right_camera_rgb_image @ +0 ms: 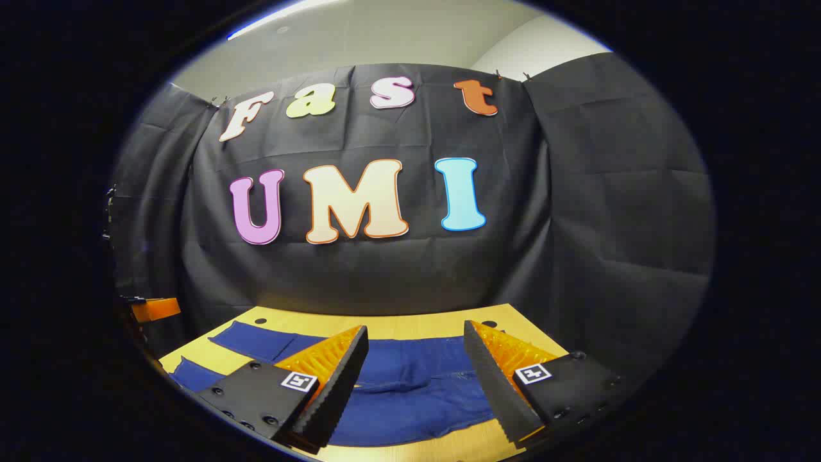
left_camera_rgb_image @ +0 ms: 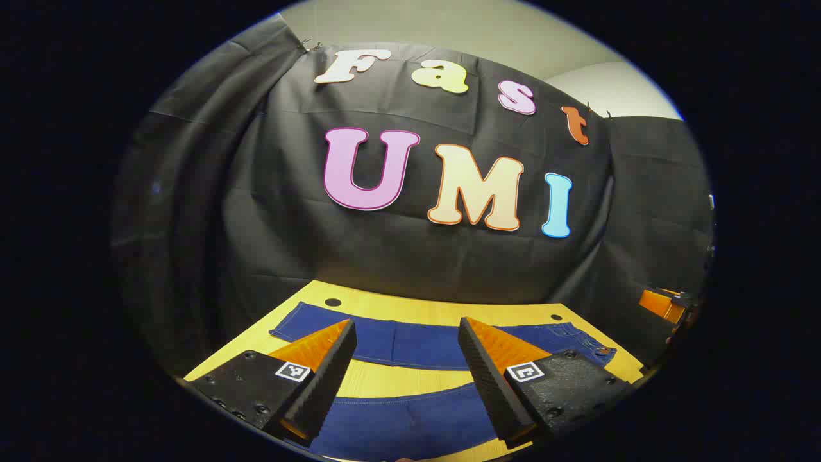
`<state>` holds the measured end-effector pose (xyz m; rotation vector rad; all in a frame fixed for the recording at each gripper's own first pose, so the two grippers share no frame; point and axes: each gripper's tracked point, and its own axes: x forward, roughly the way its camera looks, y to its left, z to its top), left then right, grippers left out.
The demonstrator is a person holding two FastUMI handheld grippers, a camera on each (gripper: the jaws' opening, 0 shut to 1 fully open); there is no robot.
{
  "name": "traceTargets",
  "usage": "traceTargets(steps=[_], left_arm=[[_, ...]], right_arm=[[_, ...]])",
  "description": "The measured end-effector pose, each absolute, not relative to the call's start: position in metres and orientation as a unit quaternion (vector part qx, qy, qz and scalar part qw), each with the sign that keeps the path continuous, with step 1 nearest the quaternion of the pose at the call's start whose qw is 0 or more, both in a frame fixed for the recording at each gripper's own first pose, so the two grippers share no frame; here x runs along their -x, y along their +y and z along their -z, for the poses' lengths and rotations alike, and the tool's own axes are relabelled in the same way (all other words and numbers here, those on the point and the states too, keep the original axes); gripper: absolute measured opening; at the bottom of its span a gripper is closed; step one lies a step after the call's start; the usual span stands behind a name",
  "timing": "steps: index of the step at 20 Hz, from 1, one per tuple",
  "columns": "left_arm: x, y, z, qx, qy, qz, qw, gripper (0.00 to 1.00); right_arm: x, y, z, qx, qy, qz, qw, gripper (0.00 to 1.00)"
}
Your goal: Grasp the waist and the cuffs of the jeans and fold them to make the two legs overlap; first hold the waist and fold one-third of the jeans toward the cuffs, then hold the cuffs and fold the remaining one-third in the same direction to finish folding.
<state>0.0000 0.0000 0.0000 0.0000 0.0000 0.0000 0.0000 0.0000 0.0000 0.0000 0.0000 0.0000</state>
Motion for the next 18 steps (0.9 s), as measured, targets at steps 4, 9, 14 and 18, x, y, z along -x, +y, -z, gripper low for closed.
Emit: traceTargets(steps=[4,9,14,18], left_arm=[[0.004,0.003,0.009,0.007,0.011,-0.004,1.0,0.93],[0.008,0.004,0.027,0.001,0.032,0.006,0.999,0.95],[0.014,0.006,0.052,-0.012,0.058,0.025,0.998,0.95],[0.032,0.003,0.101,-0.014,0.113,0.095,0.989,0.95]], right_arm=[[-0.004,0.006,0.006,0.005,0.01,-0.011,1.0,0.96],[-0.001,0.008,0.011,0.015,0.019,-0.013,1.0,0.96],[0.006,0.008,0.017,0.018,0.026,-0.007,0.999,0.9],[0.015,0.014,0.029,0.035,0.04,-0.008,0.999,0.9]])
